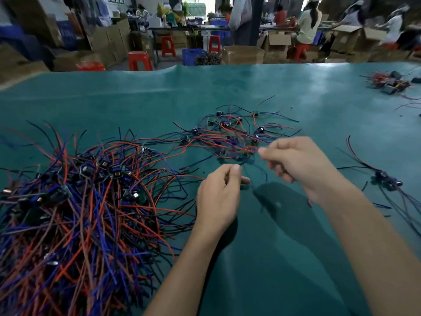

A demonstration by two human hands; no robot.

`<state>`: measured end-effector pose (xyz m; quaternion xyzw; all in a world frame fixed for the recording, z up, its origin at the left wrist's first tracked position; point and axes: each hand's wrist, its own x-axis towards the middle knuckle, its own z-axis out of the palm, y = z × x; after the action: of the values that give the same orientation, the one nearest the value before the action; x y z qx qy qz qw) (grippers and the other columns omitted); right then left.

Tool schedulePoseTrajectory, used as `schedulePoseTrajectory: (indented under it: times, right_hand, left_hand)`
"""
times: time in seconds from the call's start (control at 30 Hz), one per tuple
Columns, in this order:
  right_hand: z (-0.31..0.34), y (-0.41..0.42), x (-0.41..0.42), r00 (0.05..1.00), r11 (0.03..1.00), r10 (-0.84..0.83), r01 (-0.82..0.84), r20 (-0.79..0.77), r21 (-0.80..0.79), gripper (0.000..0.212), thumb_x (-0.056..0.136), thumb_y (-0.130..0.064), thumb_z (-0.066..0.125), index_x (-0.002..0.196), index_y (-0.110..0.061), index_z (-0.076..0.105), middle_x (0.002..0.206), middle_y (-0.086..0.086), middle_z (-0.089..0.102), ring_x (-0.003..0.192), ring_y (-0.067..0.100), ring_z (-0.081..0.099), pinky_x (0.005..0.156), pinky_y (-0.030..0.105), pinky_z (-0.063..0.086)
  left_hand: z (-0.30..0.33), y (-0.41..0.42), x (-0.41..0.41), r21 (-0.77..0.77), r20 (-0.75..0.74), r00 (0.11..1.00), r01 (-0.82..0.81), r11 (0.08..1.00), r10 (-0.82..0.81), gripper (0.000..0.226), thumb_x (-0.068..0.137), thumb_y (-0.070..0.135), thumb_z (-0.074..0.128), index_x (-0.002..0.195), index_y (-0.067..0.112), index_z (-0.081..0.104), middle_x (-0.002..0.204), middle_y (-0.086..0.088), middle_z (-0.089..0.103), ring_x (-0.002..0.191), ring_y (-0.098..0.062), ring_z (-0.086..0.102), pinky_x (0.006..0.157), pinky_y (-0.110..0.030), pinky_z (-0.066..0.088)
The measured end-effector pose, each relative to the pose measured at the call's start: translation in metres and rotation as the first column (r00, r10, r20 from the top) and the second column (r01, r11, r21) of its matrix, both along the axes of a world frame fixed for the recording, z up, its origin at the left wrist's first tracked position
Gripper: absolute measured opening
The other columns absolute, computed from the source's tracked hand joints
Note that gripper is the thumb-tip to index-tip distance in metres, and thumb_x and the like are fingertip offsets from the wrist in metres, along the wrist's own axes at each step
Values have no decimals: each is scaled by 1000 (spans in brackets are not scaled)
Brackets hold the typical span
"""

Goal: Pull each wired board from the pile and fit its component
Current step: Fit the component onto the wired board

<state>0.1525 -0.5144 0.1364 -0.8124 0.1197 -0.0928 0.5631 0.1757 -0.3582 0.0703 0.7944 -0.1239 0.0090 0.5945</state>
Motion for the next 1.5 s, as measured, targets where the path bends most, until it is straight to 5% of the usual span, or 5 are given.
schedulePoseTrajectory:
  times: [0.33,0.47,0.63,0.93,1.5]
  right_hand:
    - [-14,1,-33,804,834,528,-551,-274,-10,18,78,-30,84,74,-15,74,63,5,70,49,12,54,41,20,33]
    - [-21,-1,-23,990,994,104,-101,92,-32,18,84,-27,81,72,-16,73,62,-1,68,55,12,55,45,16,38]
    - [-37,16,-12,963,903,-52,159,264,-399,14,82,-37,80,88,-24,78,75,-11,68,64,1,57,65,11,43]
    - [-23,11,-18,990,820,-35,-49,135,571,12,88,-4,71,81,-13,66,72,5,66,57,14,58,49,22,47]
    - [-29,-1,-14,987,722,163,-124,7,681,48,56,-18,88,99,1,78,75,4,66,56,6,54,47,15,44]
  left_hand:
    - [1,3,-3,-39,18,1000,-10,999,10,24,93,38,55,81,20,65,68,10,74,57,-14,60,74,-47,56]
    - [2,2,-8,-21,-5,1000,9,1000,-9,19,85,39,57,86,26,71,61,4,73,63,-15,70,81,-44,58]
    - [1,2,-12,234,117,985,97,967,-127,26,84,42,55,101,41,75,61,14,71,65,-12,69,72,-37,57]
    - [8,3,-13,-203,16,981,195,960,-196,18,101,20,60,95,14,76,77,4,76,64,0,65,55,-12,47]
    - [4,7,-7,-229,42,947,319,920,-318,20,100,5,59,88,14,74,59,9,60,56,1,50,58,-12,38]
